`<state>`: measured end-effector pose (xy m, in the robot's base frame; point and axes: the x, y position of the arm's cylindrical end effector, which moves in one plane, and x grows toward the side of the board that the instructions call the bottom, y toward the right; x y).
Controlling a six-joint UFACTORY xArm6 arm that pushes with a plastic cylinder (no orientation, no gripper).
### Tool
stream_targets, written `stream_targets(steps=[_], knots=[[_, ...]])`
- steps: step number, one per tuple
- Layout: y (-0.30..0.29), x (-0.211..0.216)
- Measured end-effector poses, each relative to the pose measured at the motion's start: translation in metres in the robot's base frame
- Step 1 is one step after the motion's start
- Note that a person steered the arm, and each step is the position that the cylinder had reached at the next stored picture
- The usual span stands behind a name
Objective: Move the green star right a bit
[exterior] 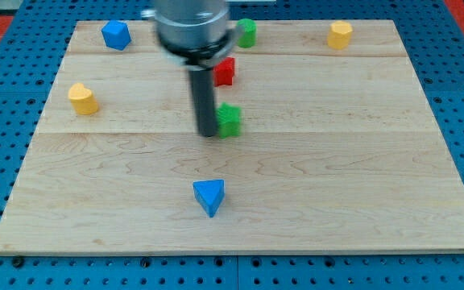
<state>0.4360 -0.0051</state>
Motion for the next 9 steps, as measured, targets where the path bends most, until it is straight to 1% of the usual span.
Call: stream_targets(steps=[1,2,3,4,5,6,7,8,9], knots=[[0.082,-0.010],[0.032,-0.008],[-0.027,-0.020],[0.013,-0.049],[0.075,-0.061],[0.087,-0.045],[0.049,-0.025],[0.105,-0.014],[0.149,-0.014]])
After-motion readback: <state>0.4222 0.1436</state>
